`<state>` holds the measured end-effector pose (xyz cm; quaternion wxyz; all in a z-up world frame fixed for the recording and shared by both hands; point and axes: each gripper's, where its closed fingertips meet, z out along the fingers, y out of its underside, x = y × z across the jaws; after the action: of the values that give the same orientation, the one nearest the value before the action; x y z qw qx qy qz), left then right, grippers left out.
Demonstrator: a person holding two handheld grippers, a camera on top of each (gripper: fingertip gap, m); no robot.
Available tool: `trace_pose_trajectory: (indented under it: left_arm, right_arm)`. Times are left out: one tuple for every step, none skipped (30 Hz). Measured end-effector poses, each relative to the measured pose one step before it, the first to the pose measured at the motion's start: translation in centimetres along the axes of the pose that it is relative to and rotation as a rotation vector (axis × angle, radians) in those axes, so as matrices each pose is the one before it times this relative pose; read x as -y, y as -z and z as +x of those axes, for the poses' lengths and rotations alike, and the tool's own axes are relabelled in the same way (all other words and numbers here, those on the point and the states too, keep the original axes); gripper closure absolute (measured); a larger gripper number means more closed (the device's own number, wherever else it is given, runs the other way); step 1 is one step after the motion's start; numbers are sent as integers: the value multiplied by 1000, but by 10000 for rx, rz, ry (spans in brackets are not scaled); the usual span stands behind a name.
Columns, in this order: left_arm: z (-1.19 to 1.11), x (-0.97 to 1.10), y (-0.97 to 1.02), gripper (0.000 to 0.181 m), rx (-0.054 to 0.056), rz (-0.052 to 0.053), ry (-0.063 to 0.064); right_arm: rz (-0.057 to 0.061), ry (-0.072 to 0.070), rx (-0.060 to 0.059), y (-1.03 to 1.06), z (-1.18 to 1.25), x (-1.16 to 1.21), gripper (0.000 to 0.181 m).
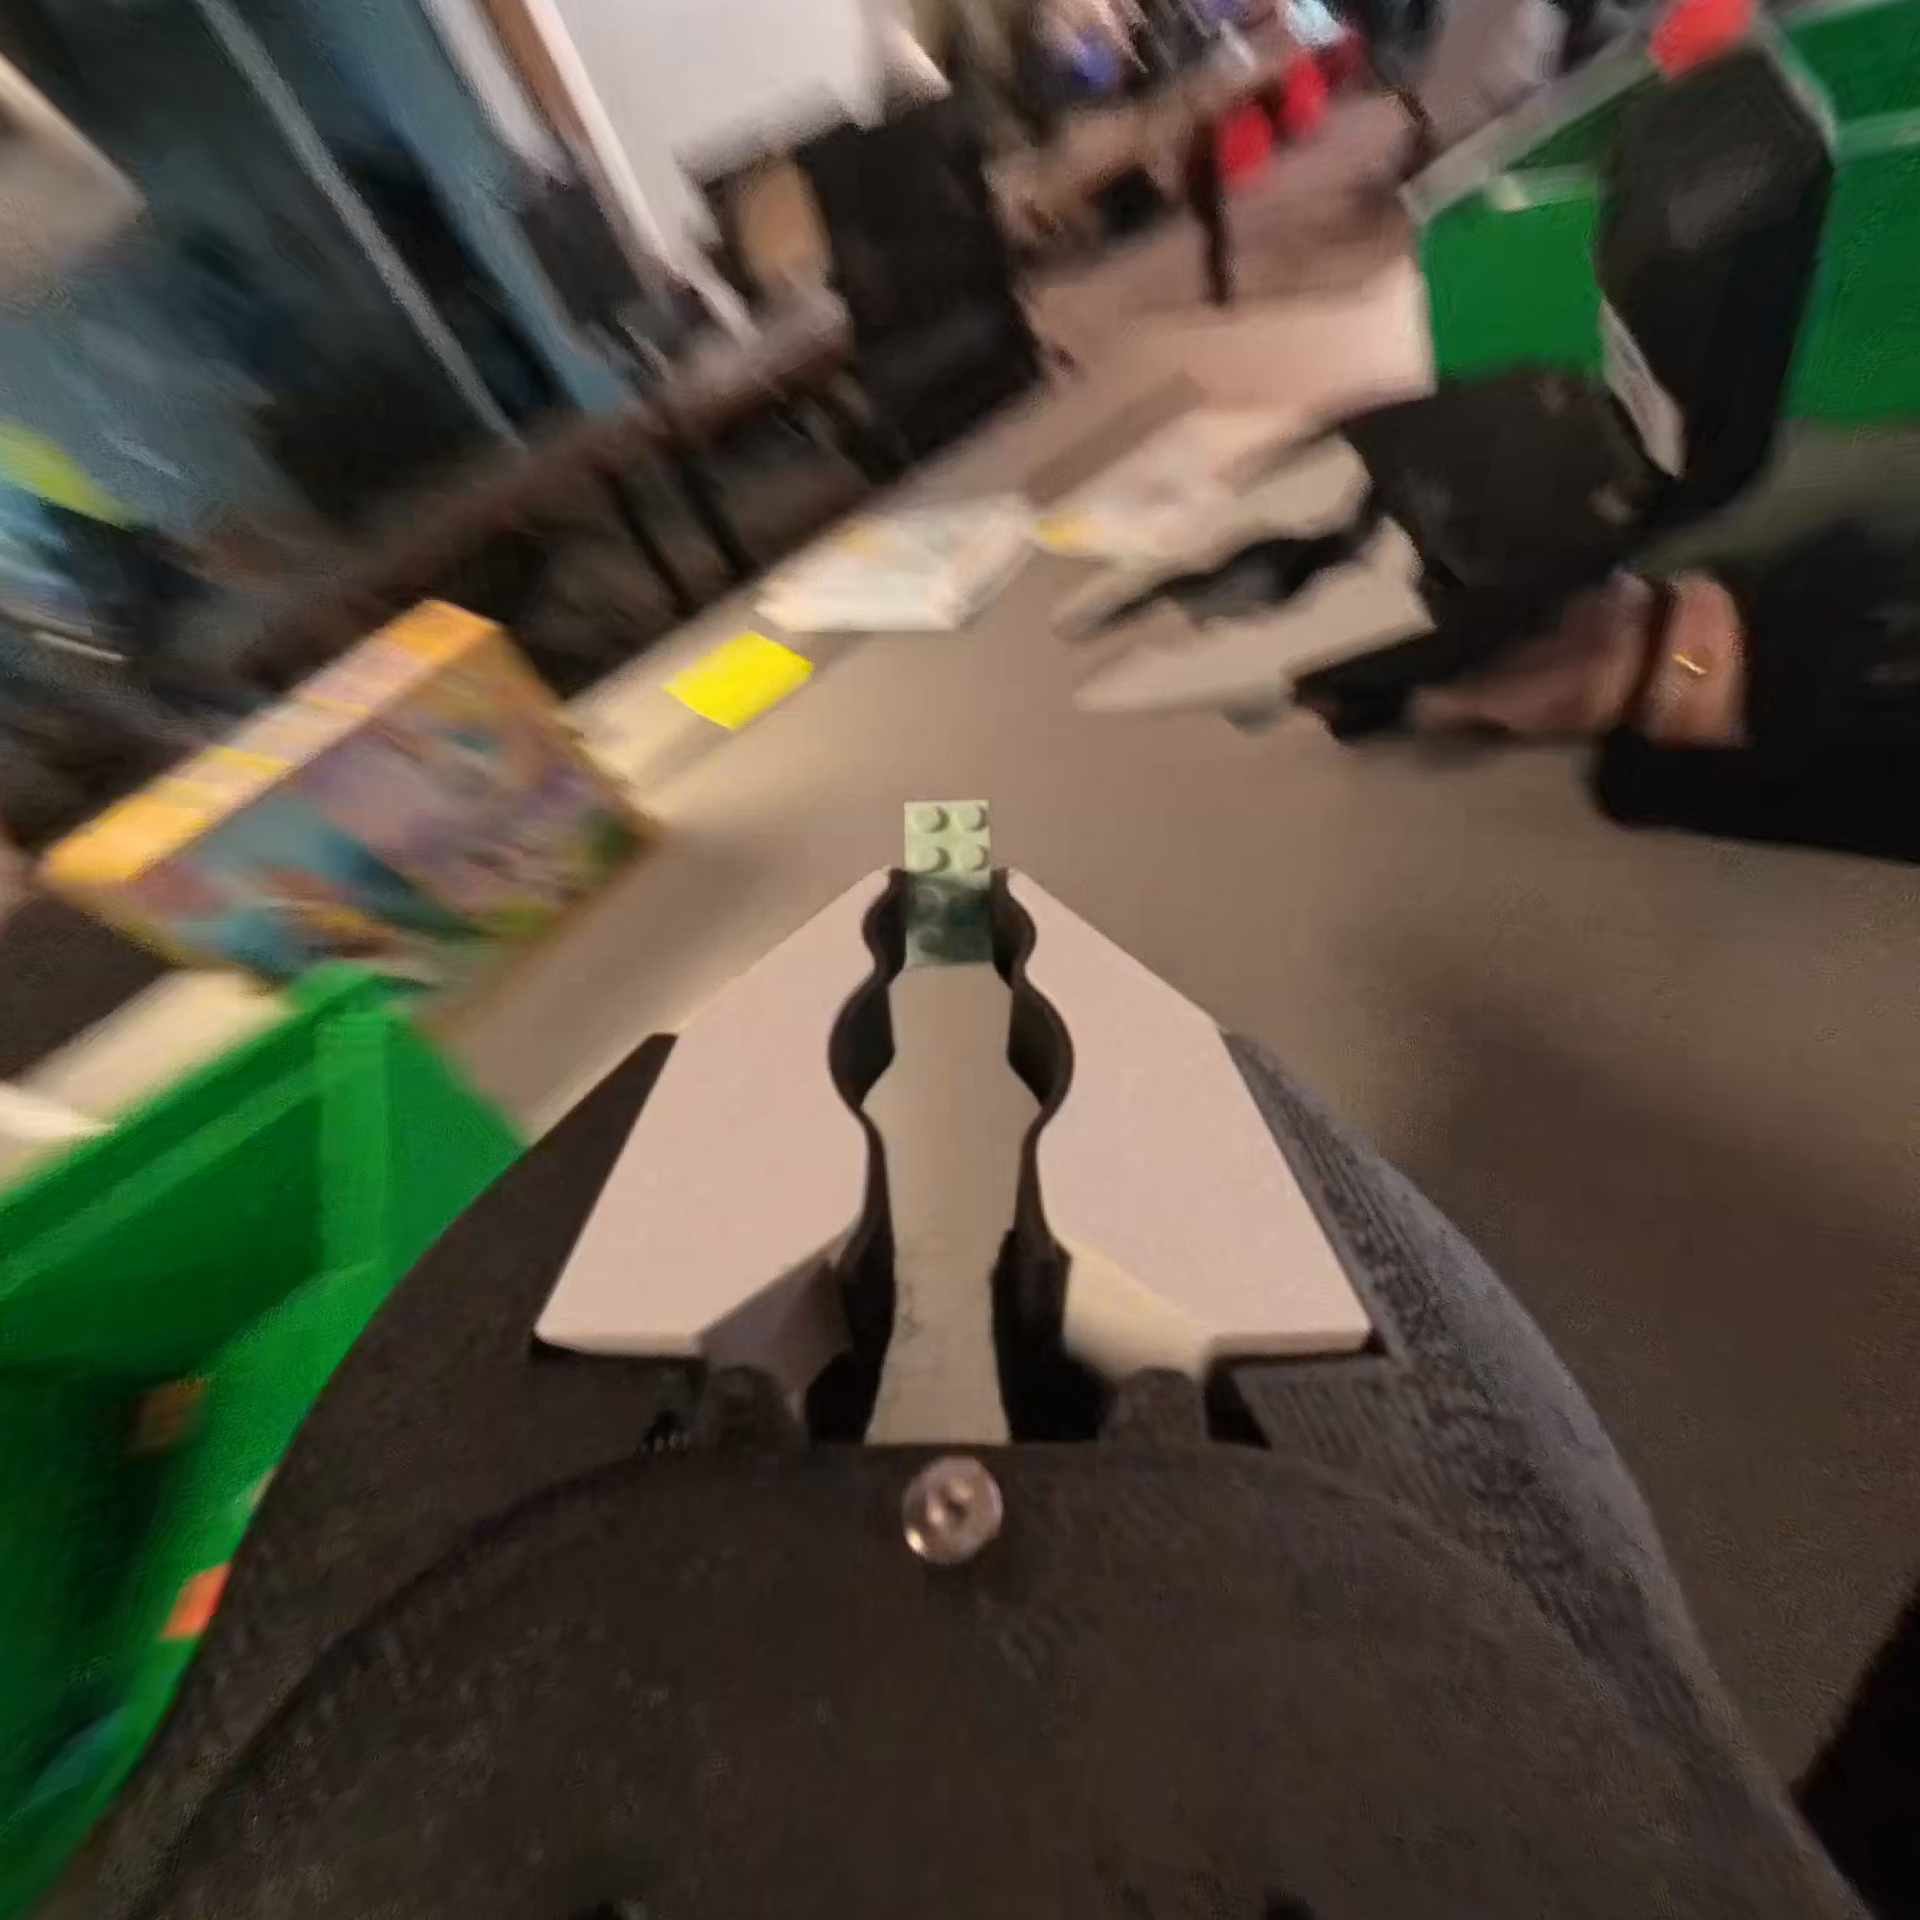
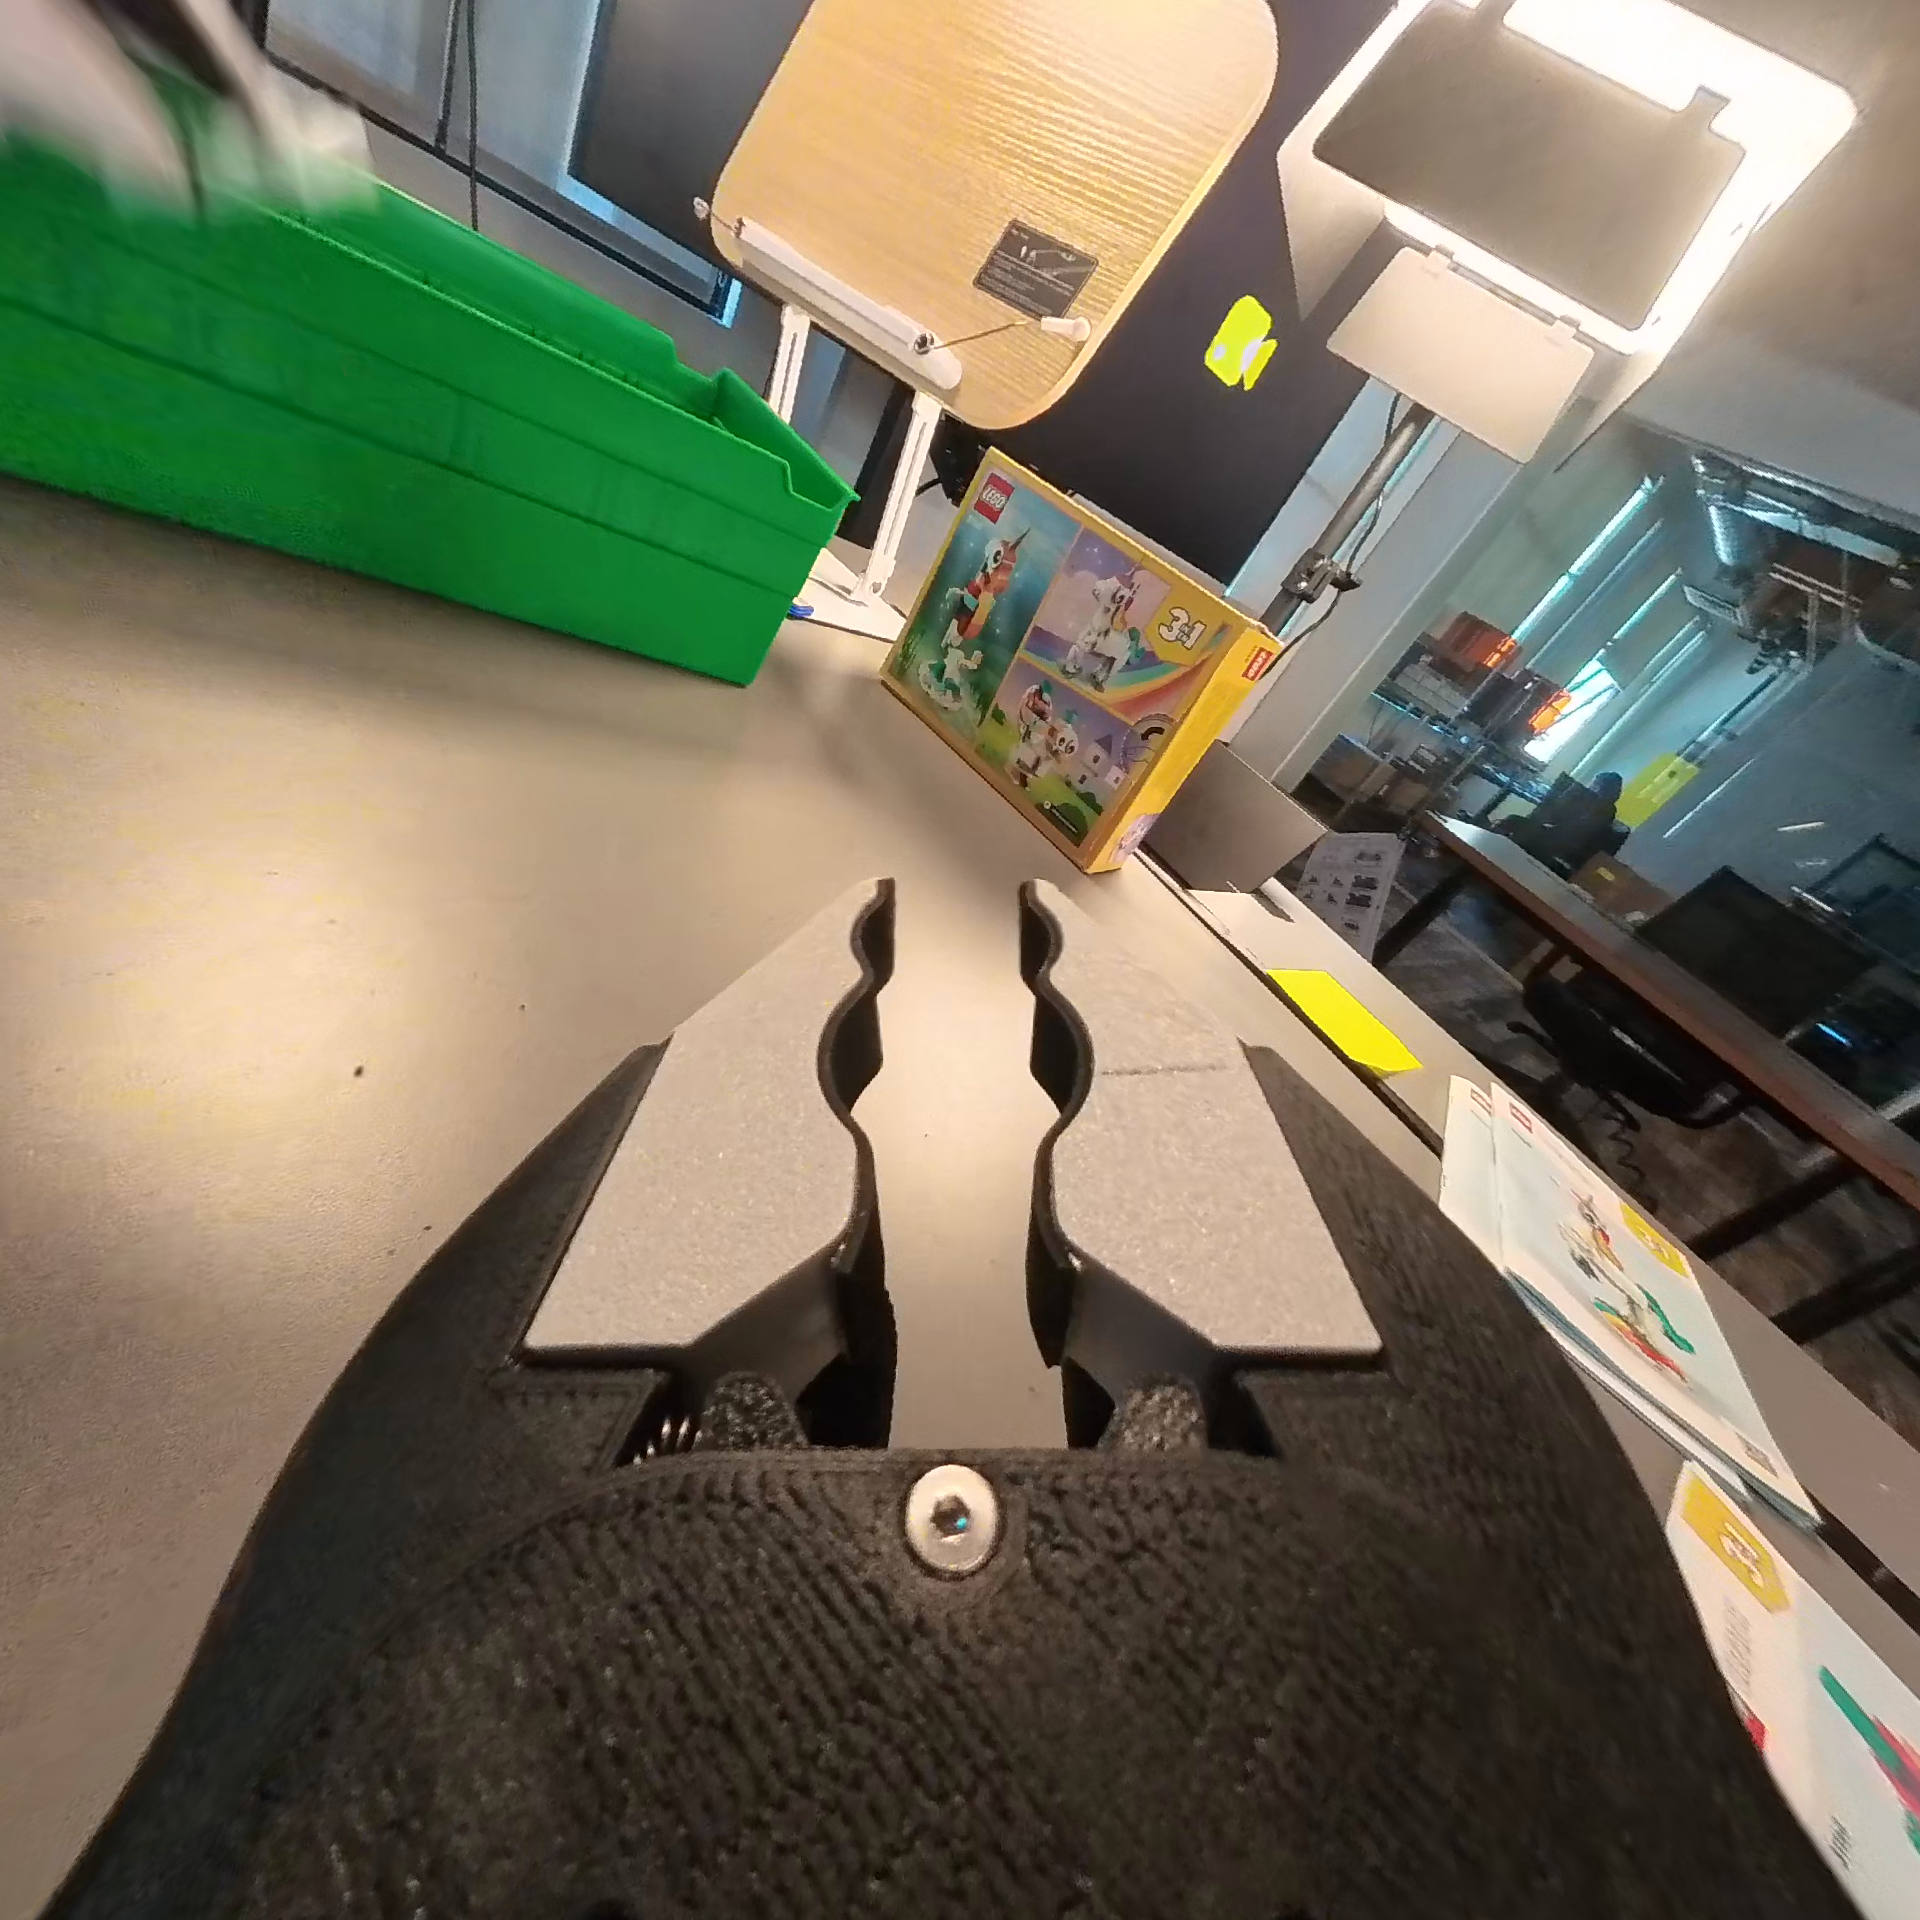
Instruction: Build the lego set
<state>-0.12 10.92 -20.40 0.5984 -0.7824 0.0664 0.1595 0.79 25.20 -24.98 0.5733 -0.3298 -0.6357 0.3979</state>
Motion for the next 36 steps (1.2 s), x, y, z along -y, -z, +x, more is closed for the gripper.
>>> trace_pose_trajectory:
  left_arm:
    - [-2593, 1387, 2381, 166, 1109, 614, -290]
    - [-2930, 773, 1972, 166, 1091, 298, -171]
    - [-2998, -50, 1451, 167, 981, -83, -78]
    - [-2840, -894, 898, 167, 809, -431, 22]
    - [-2506, -1517, 365, 167, 605, -623, 170]
    - [-1816, -2036, -98, 167, 216, -853, 331]
    - [-1086, -2404, -433, 167, -164, -1107, 524]
    - [-230, -2558, -641, 167, -607, -1311, 545]
    - [229, -2565, -815, 167, -809, -1423, 555]
    - [-109, -2038, -930, 166, -470, -1144, 396]
    - [-648, -1225, -870, 166, 0, -691, 81]
    - [-601, -793, -755, 166, 94, -471, -22]
    - [-231, -769, -600, 166, -56, -526, 71]
    - [-137, -537, -459, 166, -18, -383, 96]
    - [-115, -490, -414, 166, 22, -364, 71]
    - [-155, -395, -397, 166, 96, -290, 55]
    - [-58, -362, -393, 166, 86, -270, -80]
    - [26, -297, -317, 163, 111, -196, -104]
    - [232, -99, -152, 159, -8, -96, -90]
    - [220, 302, 65, 154, -40, 187, -23]
    - [152, 192, 46, 153, -40, 111, 7]
    - [-72, 118, 55, 153, 71, 50, 33]
    - [-386, 288, 161, 151, 293, 171, 29]
    - [-567, 701, 379, 153, 444, 443, 24]
    - [-593, 1042, 603, 154, 504, 679, 14]
    - [-734, 1197, 765, 156, 632, 775, -20]
    - [-577, 1125, 792, 157, 551, 692, -91]
    - [-514, 988, 717, 159, 518, 542, -99]
    - [-284, 859, 558, 160, 359, 415, -153]
    - [-100, 709, 423, 162, 224, 293, -151]
    - [23, 555, 286, 162, 130, 185, -138]
    - [113, 410, 170, 162, 54, 94, -124]
    - [121, 351, 103, 162, 33, 62, -73]
    - [147, 369, 82, 162, 18, 93, -57]
    - [216, 368, 54, 163, -7, 65, -41]
    - [237, 392, 73, 162, 36, 28, -46]
  right_arm:
    - [18, -36, -42, 25, 91, 16, 160]
    - [9, -30, -45, 11, 98, -6, 160]
    - [-2, -9, -49, -14, 95, -9, 160]
    - [-11, 13, -52, -22, 81, -26, 160]
    - [-21, 33, -61, -27, 80, -48, 160]
    - [-32, 46, -58, -23, 59, -49, 160]
    - [-31, 45, -47, -35, 27, -39, 160]
    - [-30, 57, -48, -27, 8, -45, 160]
    - [-41, 87, -43, -32, -8, -53, 161]
    - [-54, 101, -30, -53, -27, -76, 161]
    - [-66, 96, -2, -54, -62, -95, 161]
    - [-49, 76, 13, -45, -78, -57, 161]
    - [-20, 57, 12, -14, -72, -16, 161]
    - [-14, 35, 1, -5, -34, -20, 161]
    - [-16, 11, -9, 10, 4, -12, 161]
    - [-15, -6, -14, 12, 32, -31, 161]
    - [0, -20, -20, 13, 43, -8, 161]
    - [16, -27, -16, 23, 54, 13, 161]
    - [14, -28, -9, 14, 36, 16, 161]
    - [7, -21, -5, 8, 31, -3, 161]
    - [4, -7, -6, 8, 16, 9, 162]
    - [2, 5, 3, -2, -8, 8, 162]
    - [1, 12, 4, 8, -21, 3, 162]
    - [1, 5, 7, -2, -20, -2, 162]
    - [3, -4, 10, 7, -20, 18, 162]
    - [6, -10, 4, 17, 0, 12, 162]
    - [8, -12, -3, 6, 17, 10, 162]
    - [3, -11, -3, -1, 13, -6, 162]
    - [-7, -6, 0, -4, 9, -7, 162]
    - [-7, 3, 1, -16, -7, -5, 162]
    - [1, 12, 0, -12, -14, 2, 162]
    - [5, 14, 3, -5, -17, 9, 162]
    - [-3, 16, 7, -11, -36, 8, 162]
    - [-3, 17, 7, -10, -27, 2, 162]
    - [1, 12, 9, -3, -34, 8, 162]
    - [-3, 10, 5, -10, -21, -2, 162]
